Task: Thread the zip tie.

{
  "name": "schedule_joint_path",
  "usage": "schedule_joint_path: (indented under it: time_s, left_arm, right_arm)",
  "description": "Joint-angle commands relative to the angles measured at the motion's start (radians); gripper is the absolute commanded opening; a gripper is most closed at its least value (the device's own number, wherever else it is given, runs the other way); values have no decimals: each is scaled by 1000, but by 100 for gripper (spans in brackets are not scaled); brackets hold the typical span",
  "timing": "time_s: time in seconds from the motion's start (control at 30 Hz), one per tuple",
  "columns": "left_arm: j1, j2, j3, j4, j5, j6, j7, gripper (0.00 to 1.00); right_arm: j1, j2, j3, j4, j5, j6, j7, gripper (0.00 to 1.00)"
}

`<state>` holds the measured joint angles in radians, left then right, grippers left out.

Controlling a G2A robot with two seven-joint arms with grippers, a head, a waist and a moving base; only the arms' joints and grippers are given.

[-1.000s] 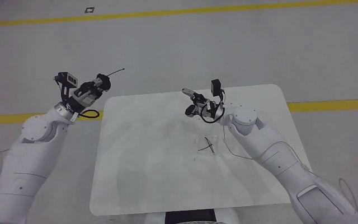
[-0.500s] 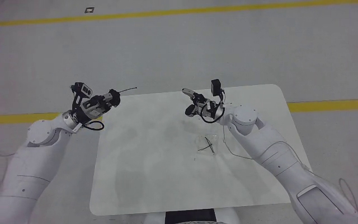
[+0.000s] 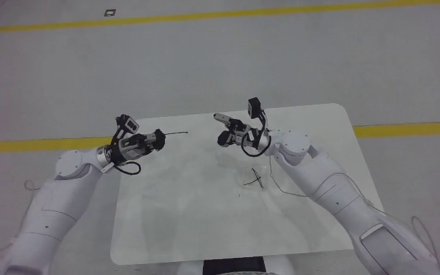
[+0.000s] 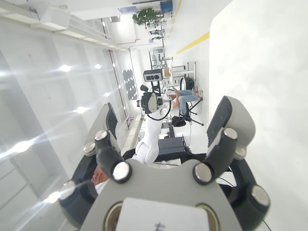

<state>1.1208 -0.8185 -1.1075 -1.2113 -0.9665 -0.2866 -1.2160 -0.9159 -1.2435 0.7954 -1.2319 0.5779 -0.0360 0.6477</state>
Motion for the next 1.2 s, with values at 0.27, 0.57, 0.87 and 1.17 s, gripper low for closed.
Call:
schedule_joint_path:
  time_s: [0.27, 0.57, 0.87, 1.17]
  left_arm:
    - [-29, -22, 48, 30, 8, 2, 23, 0]
    - [-11, -29, 60, 11, 6, 35, -14, 0]
    - [-13, -35, 65, 29, 25, 30, -10, 0]
    - [-13, -35, 65, 29, 25, 30, -10, 0]
  right_arm:
    - [55, -40, -51, 82, 102, -43, 165, 100]
    - [47, -58, -57, 119, 135, -40, 189, 100]
    - [71, -87, -72, 194, 161, -55, 258, 35]
    - [78, -106, -70, 240, 164, -63, 302, 18]
